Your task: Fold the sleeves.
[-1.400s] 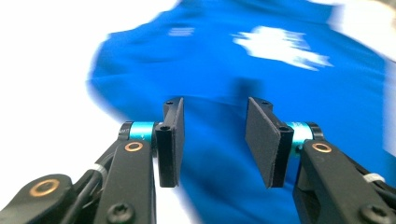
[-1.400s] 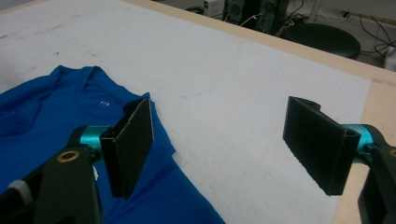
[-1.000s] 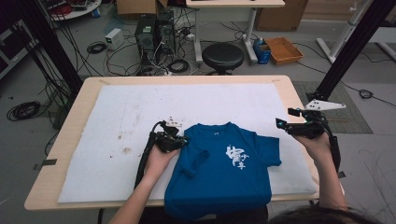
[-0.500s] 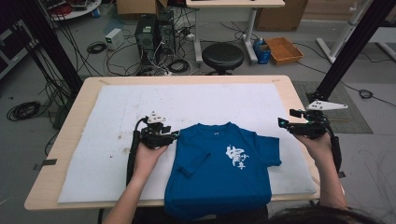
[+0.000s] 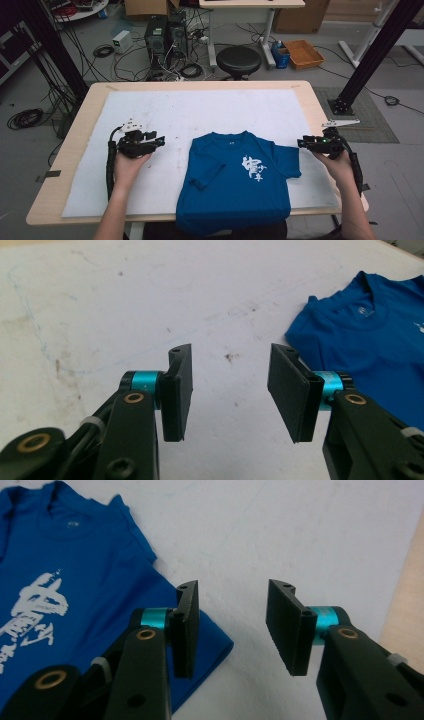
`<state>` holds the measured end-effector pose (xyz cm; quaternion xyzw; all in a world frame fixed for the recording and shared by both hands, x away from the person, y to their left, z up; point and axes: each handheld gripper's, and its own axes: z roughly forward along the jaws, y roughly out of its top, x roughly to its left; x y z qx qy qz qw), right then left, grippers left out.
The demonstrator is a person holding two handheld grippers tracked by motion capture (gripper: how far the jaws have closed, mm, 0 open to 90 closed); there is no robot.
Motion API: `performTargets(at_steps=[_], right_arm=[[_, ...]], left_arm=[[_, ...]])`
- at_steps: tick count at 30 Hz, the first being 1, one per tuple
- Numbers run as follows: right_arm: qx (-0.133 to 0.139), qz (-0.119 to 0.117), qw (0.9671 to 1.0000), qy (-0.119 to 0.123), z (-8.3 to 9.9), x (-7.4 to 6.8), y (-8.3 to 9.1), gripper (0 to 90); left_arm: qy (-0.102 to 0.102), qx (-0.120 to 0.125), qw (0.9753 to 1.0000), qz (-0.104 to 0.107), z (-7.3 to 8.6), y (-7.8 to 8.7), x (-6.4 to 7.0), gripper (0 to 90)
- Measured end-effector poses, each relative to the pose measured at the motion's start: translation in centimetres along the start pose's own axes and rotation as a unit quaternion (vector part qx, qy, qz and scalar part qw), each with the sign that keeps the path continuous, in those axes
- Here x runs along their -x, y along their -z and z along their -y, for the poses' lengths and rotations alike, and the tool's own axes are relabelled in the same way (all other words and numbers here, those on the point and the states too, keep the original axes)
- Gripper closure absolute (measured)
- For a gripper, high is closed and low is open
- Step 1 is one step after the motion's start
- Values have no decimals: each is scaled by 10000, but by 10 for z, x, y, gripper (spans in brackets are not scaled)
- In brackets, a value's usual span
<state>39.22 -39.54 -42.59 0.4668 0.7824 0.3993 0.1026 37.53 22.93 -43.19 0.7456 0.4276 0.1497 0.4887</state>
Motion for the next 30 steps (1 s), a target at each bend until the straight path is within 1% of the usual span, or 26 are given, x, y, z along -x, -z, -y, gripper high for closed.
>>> performTargets(at_steps=[2,3,5,6,7,9,12,14,17,18,19,21,23,27,29,30], right_arm=[[-112,-46,9999,-41,3,1,-5,581],[-170,-34,9998,-85,4,1,-7,582],[-241,-64,9996,-152,6,1,-11,597],[-257,-103,9996,-108,6,1,-13,623],[-336,-92,9993,-102,7,0,-14,648],[-402,-126,9991,2,7,-2,-16,720],[-395,-139,9990,180,7,-6,-16,839],[-409,-165,9988,205,7,-6,-16,888],[-290,-200,9992,192,6,-7,-11,891],[-218,-204,9994,194,5,-7,-9,892],[-158,-230,9995,163,4,-8,-7,892],[-94,-237,9995,166,1,-9,-2,892],[-2,-271,9995,173,-3,-12,2,892],[97,-295,9990,320,-13,-24,9,892],[85,-269,9987,427,-19,-32,12,892],[85,-277,9984,479,-23,-37,13,892]], left_arm=[[22,-57,10000,77,2,-1,-2,528],[-1,-89,9999,89,3,-2,-2,527],[-14,-92,9998,154,3,-4,-1,527],[-37,-122,9998,168,4,-5,-1,527],[-50,-177,9997,176,4,-6,0,527],[-102,-299,9994,166,5,-9,1,522],[-104,-365,9991,185,6,-11,2,523],[-116,-393,9990,187,6,-12,2,522],[-54,-384,9991,197,7,-12,1,522],[-69,-387,9990,199,7,-11,0,522],[-36,-383,9990,207,7,-12,0,522],[-54,-435,9988,204,8,-13,-2,522],[10,-498,9986,180,9,-15,-2,517],[18,-564,9982,193,10,-16,-3,515],[32,-562,9982,202,10,-17,-2,515],[6,-592,9980,205,10,-17,-2,515]])
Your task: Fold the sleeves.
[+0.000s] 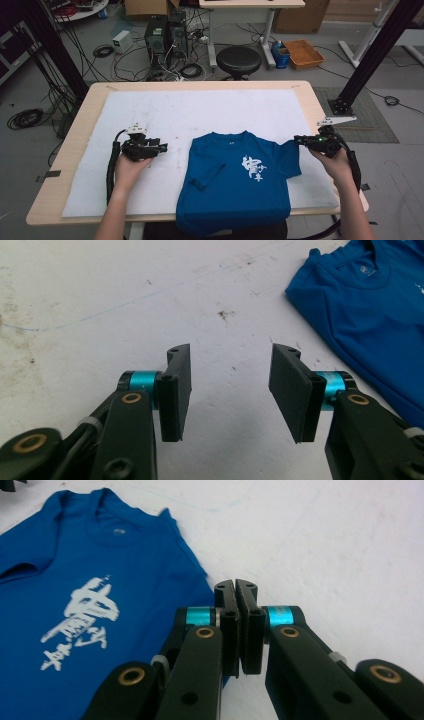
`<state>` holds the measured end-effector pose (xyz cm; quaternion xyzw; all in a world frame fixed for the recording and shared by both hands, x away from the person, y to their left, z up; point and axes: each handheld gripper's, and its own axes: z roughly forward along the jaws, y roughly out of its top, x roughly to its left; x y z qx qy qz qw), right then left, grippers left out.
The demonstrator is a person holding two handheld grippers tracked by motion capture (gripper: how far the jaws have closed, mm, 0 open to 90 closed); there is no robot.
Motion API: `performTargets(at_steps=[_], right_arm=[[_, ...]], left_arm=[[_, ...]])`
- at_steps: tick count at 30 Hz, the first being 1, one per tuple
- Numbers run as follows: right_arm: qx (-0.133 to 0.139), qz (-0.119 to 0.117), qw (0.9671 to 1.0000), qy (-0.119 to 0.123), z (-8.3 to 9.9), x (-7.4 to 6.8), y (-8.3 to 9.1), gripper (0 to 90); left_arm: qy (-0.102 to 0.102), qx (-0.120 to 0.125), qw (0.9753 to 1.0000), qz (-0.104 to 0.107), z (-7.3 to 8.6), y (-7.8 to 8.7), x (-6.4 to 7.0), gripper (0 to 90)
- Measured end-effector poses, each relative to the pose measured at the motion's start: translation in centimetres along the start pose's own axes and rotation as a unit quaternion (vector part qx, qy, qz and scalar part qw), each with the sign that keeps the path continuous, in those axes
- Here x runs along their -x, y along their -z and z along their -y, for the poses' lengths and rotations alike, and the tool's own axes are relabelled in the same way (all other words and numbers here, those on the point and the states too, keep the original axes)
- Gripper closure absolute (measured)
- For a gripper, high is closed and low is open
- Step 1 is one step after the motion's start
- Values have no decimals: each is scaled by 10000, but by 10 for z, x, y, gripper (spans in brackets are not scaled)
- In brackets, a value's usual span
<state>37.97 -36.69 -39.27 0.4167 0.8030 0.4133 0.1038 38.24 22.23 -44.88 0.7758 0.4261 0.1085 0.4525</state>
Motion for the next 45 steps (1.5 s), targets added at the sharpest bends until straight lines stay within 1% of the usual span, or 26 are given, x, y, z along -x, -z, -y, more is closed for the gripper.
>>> performTargets(at_steps=[2,5,7,11,14,17,19,21,23,24,25,26,27,28,29,32,34,35,37,39,40,41,42,43,44,45], right_arm=[[-20,-1,10000,30,-8,-11,1,892],[-94,3,9998,191,-21,-30,0,892],[-227,55,9991,361,-30,-46,-2,892],[-356,65,9966,734,-44,-79,-14,891],[-520,131,9940,954,-48,-102,-27,891],[-633,174,9911,1162,-47,-121,-43,886],[-660,131,9896,1271,-45,-131,-54,857],[-665,41,9886,1349,-43,-137,-60,795],[-554,-23,9888,1389,-45,-140,-58,769],[-444,-12,9894,1382,-46,-139,-53,738],[-344,12,9904,1338,-47,-137,-46,732],[-211,43,9917,1270,-47,-134,-39,720],[-80,141,9933,1147,-45,-129,-31,672],[17,294,9943,1028,-41,-124,-23,648],[65,371,9952,906,-34,-117,-15,647],[74,534,9981,290,-4,-92,-1,629],[45,553,9983,-150,15,-78,3,614],[0,518,9980,-355,23,-74,2,607],[-156,437,9970,-615,33,-70,-3,589],[-291,336,9964,-723,37,-70,-11,596],[-356,308,9962,-736,38,-71,-16,641],[-445,257,9963,-692,39,-73,-20,730],[-500,246,9968,-581,39,-75,-24,779],[-502,241,9976,-409,39,-78,-26,842],[-480,223,9984,-197,38,-84,-25,870],[-416,209,9989,94,36,-90,-25,878]], left_arm=[[-12,-12,10000,15,0,-1,0,515],[-7,-50,10000,11,0,-2,1,514],[-13,-92,10000,29,1,-3,0,510],[-15,-137,9999,21,1,-5,1,509],[-48,-158,9999,23,1,-6,1,509],[-31,-162,9999,19,1,-6,2,507],[-45,-164,9999,29,1,-6,2,507],[-46,-164,9998,30,1,-6,2,505],[-36,-175,9998,39,1,-6,2,504],[-34,-175,9998,34,1,-6,2,503],[-32,-176,9998,32,1,-6,2,503],[-32,-176,9998,32,1,-6,2,500],[-44,-177,9998,31,1,-6,2,498],[-30,-171,9998,41,1,-6,3,497],[-23,-166,9999,40,1,-7,3,495],[-44,-190,9998,44,1,-6,3,493],[-30,-180,9998,29,1,-7,4,488],[-26,-183,9998,20,1,-7,4,486],[-54,-200,9998,4,1,-7,4,482],[-55,-199,9998,0,1,-7,4,479],[-55,-199,9998,0,1,-7,4,477],[-55,-202,9998,4,1,-7,4,476],[-50,-202,9998,10,1,-7,5,476],[-51,-208,9998,11,1,-7,5,476],[-54,-201,9998,4,1,-7,4,475],[-52,-199,9998,10,1,-7,4,476]])
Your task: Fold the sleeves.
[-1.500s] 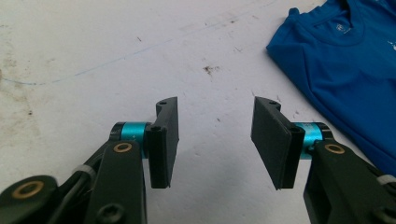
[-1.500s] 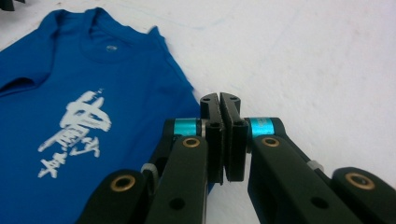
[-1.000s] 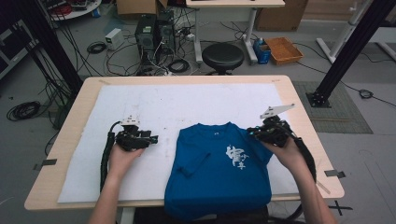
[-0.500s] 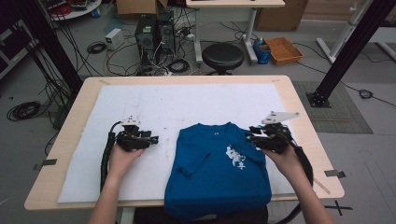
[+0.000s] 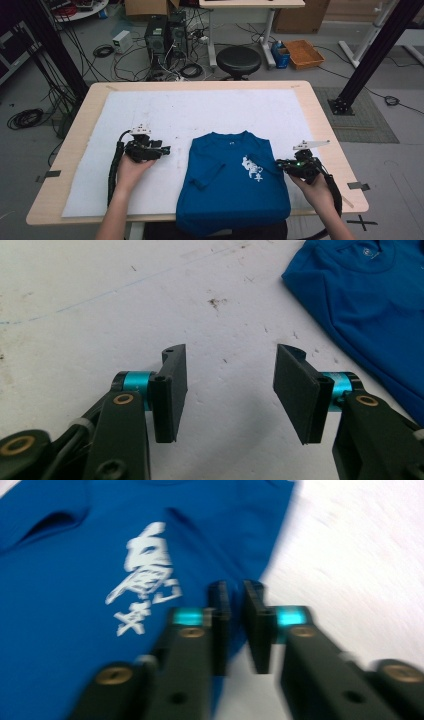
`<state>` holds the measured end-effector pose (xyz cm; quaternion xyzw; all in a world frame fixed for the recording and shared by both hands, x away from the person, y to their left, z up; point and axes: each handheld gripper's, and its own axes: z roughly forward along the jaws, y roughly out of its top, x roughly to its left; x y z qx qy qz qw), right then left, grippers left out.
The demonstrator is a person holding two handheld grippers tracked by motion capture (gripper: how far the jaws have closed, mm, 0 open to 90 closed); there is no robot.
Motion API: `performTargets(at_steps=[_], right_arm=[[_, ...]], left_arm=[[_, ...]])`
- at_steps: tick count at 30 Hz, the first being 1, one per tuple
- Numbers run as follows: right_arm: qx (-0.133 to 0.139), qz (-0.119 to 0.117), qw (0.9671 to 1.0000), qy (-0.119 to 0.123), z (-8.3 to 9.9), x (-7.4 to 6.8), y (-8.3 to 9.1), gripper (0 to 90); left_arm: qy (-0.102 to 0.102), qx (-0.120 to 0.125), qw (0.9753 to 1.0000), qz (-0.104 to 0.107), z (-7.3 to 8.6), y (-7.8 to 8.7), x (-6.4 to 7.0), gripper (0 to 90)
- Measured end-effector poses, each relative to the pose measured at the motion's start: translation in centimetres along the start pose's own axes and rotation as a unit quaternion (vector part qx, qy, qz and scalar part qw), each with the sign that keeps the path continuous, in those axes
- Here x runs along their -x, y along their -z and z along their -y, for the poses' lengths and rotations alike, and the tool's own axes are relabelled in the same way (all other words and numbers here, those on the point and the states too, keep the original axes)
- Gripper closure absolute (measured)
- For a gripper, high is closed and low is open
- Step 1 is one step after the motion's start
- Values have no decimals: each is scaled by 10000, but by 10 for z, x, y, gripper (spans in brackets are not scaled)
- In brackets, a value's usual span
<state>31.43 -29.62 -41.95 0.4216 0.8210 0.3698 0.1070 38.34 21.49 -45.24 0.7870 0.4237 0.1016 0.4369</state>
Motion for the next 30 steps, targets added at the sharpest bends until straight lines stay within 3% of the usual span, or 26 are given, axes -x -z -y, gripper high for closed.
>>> performTargets(at_steps=[1,2,3,6,9,10,13,15,17,18,19,21,24,27,29,30], right_arm=[[0,0,10000,0,0,0,0,878],[160,-72,9985,525,-3,-15,4,881],[186,-162,9960,859,-3,-23,5,880],[-44,-459,9840,1721,-1,-44,1,879],[-417,-608,9689,2361,4,-58,-7,840],[-461,-599,9664,2458,5,-60,-8,773],[-338,-693,9680,2389,4,-58,-6,713],[-108,-699,9716,2257,2,-54,1,699],[175,-550,9782,1994,-2,-49,5,698],[175,-550,9782,1994,-2,-49,5,698],[296,-268,9862,1609,-7,-43,3,698],[318,-218,9895,1395,-11,-42,-3,694],[155,-42,9888,1483,-11,-55,-13,695],[-141,165,9860,1651,-5,-65,-21,701],[-322,263,9831,1782,-1,-67,-26,743],[-395,254,9834,1752,1,-66,-28,784]], left_arm=[[0,0,10000,0,0,0,0,475],[2,1,10000,18,0,0,-1,476],[24,12,10000,22,0,0,0,476],[9,2,10000,9,0,0,0,475],[-7,-15,10000,0,0,0,1,472],[-16,-17,10000,-3,0,0,1,470],[-14,-3,10000,-2,0,0,1,466],[-13,-12,10000,0,0,0,1,466],[2,-7,10000,3,0,0,1,466],[2,-7,10000,3,0,0,1,466],[-3,-10,10000,-4,0,0,1,466],[3,-5,10000,-20,0,-1,2,463],[-19,-13,10000,-26,0,-1,2,451],[5,-8,10000,-14,0,-1,2,451],[3,-10,10000,-16,0,-1,2,451],[-3,-12,10000,-15,0,-1,2,451]])
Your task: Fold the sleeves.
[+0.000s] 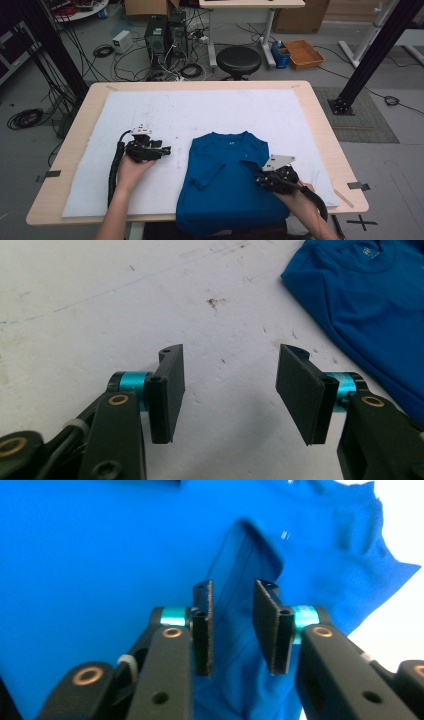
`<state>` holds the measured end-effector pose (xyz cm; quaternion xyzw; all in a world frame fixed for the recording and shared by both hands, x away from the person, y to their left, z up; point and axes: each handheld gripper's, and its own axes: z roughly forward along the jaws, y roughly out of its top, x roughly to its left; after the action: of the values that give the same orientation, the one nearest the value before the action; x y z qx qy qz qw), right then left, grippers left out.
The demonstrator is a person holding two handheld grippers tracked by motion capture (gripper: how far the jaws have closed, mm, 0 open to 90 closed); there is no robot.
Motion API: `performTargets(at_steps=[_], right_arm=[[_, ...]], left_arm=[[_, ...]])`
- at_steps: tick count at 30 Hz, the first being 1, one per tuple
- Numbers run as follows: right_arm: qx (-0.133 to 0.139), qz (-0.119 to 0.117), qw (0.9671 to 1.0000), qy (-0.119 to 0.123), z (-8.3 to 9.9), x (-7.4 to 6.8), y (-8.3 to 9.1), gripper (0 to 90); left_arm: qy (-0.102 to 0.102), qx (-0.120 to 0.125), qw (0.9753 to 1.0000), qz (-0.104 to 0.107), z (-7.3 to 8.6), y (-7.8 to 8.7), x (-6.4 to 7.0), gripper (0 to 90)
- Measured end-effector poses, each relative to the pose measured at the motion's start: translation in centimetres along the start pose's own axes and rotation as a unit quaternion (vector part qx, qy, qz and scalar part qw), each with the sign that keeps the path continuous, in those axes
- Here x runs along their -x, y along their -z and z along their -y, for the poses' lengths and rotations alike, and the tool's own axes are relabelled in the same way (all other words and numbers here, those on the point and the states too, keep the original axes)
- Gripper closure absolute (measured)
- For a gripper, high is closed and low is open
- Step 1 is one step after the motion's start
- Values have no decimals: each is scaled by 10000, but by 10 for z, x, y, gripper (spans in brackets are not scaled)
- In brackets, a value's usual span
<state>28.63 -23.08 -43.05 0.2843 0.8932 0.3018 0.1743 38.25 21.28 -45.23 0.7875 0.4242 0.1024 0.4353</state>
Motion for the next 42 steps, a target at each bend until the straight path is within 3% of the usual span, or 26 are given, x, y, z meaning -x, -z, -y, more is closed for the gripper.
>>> performTargets(at_steps=[3,6,12,13,15,17,20,26,30,32,34,38,39,40,42], right_arm=[[-81,-74,9999,-6,3,1,-2,892],[20,-194,9998,26,3,0,3,894],[108,-578,9973,437,6,-6,10,892],[98,-701,9964,462,6,-5,10,873],[206,-698,9963,465,7,-1,11,717],[408,-663,9966,265,6,6,16,673],[812,-547,9950,-181,2,25,27,537],[1396,-437,9859,-811,-5,68,40,462],[1481,-311,9835,-994,-12,90,42,421],[1555,-283,9817,-1058,-17,99,43,403],[1569,-290,9806,-1137,-23,109,44,376],[1636,-313,9778,-1270,-33,123,43,309],[1662,-327,9775,-1258,-34,124,43,308],[1671,-353,9777,-1222,-34,124,43,305],[1649,-400,9786,-1167,-32,122,43,296]], left_arm=[[7,6,10000,7,0,0,0,451],[2,8,10000,-8,0,0,0,451],[-7,-14,10000,3,0,0,-1,451],[2,-2,10000,6,0,0,0,451],[-8,5,10000,0,0,0,0,451],[-113,-14,9999,-30,-1,0,0,451],[-333,-42,9994,-127,-1,0,0,452],[-305,99,9995,14,-1,2,-1,446],[-206,250,9995,66,-4,2,2,448],[33,406,9992,41,-8,5,4,446],[171,562,9982,157,-15,11,6,432],[-33,899,9954,316,-30,18,18,388],[-33,899,9954,316,-30,18,18,385],[-206,905,9950,359,-36,17,26,385],[-332,900,9948,342,-39,16,33,381]])
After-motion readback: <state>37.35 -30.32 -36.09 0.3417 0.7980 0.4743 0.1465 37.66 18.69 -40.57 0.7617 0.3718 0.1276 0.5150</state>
